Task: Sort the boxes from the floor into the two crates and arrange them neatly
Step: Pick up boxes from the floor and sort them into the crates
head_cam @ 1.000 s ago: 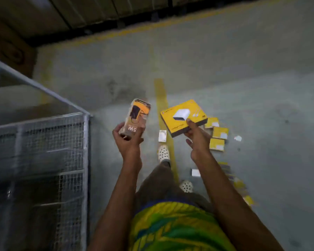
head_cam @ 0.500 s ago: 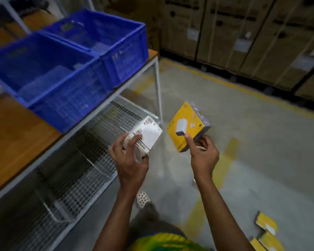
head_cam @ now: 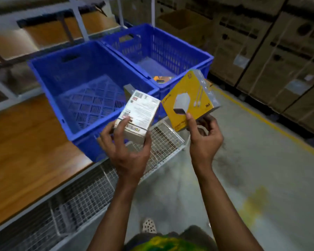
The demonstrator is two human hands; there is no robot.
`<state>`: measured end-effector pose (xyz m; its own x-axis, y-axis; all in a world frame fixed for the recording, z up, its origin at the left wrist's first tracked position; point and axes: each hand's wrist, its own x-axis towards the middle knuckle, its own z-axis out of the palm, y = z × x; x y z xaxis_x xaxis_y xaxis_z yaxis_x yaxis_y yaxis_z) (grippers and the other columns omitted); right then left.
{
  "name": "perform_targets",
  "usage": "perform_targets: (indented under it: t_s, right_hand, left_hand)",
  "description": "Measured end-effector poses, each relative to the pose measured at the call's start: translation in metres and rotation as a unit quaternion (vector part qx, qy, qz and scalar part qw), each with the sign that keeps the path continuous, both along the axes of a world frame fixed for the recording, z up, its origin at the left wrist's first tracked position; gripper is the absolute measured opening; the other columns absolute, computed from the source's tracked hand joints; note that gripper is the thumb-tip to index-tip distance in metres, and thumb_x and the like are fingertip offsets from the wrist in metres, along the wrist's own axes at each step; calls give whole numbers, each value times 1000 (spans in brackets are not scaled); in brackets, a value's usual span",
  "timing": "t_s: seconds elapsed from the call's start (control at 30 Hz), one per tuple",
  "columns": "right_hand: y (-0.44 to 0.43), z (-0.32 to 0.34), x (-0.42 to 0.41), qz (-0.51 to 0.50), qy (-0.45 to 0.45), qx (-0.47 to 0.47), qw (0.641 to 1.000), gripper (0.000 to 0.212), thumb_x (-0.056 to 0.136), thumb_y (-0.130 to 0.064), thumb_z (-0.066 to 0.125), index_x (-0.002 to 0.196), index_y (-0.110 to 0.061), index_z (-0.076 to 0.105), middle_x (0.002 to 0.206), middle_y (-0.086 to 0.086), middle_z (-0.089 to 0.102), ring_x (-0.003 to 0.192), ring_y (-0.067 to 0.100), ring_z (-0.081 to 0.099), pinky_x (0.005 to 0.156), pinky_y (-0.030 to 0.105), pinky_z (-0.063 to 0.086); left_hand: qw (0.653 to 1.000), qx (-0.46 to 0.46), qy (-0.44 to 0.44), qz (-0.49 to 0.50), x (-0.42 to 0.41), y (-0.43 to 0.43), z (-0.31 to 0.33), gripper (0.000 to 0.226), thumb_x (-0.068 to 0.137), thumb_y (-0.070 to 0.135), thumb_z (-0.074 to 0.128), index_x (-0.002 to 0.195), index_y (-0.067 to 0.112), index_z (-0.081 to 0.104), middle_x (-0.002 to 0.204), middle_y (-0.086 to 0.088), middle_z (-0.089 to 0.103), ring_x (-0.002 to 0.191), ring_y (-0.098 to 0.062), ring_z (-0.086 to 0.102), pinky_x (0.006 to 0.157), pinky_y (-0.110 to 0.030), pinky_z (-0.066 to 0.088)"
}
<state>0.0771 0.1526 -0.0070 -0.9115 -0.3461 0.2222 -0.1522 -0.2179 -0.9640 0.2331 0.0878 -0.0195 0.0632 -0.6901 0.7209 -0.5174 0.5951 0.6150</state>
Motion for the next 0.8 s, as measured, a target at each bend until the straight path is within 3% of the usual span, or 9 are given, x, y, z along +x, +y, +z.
perform_targets:
  t_s: [0.07,0.17,0.3,0.43,0.5,0.53,0.6,0.7,0.8]
  right_hand:
    - [-19,8,-17,6,15,4,1000,20,84,-18,84,99,-16,71,80,-13,72,72,0,67,68,22,54]
    - [-49,17,-49,12,30,-8,999,24,84,-21,84,103,-11,72,85,-7,73,75,6,68,68,35,60]
    - [-110,28,-102,29,14,-40,999,34,82,-27,86,98,-2,70,84,11,73,74,18,68,69,50,61]
    - [-170,43,-128,105,55,-9,993,32,79,-30,88,78,-10,62,69,3,64,63,9,57,61,30,54]
    - [-196,47,-126,163,71,19,984,34,77,-38,89,75,-17,62,65,9,64,60,9,54,56,31,50]
    - [-207,48,-122,199,79,37,976,36,76,-42,89,74,-18,62,63,9,64,58,9,54,54,34,49]
    - [-224,46,-109,281,86,71,953,34,76,-41,89,73,-20,62,54,-7,61,52,0,51,53,27,44]
    - [-238,37,-84,343,165,138,914,35,74,-46,88,70,-22,64,48,-16,56,46,-6,52,53,17,39]
    - [-251,29,-63,355,242,188,883,46,76,-56,82,61,-24,55,47,-14,49,47,-3,49,59,27,41]
  left_hand:
    - [999,5,10,34,-7,-20,6,58,73,27,89,121,3,67,118,-24,56,114,-35,51,102,-41,44]
    - [996,3,8,85,-18,-46,14,64,75,32,89,127,5,63,121,-22,57,115,-39,54,99,-56,43]
    - [988,13,34,150,-38,-82,19,68,77,39,87,130,6,59,124,-16,58,115,-35,56,92,-57,45]
    - [972,19,88,217,-53,-117,29,69,76,44,87,129,10,61,118,-2,56,107,-18,56,93,-50,48]
    - [964,16,112,242,-55,-129,35,68,76,46,86,128,10,61,118,5,53,105,-4,50,95,-36,47]
    - [958,15,118,262,-54,-134,37,69,76,47,86,127,9,61,119,5,55,106,-4,50,93,-28,44]
    - [947,12,121,297,-51,-141,40,68,75,48,86,126,10,62,122,0,60,109,-13,54,93,-22,41]
    - [941,22,119,316,-48,-148,40,68,74,47,86,127,12,61,124,-3,61,115,-19,55,98,-31,45]
    - [937,37,125,325,-44,-160,39,70,71,50,87,126,16,61,122,-1,61,113,-19,56,93,-45,48]
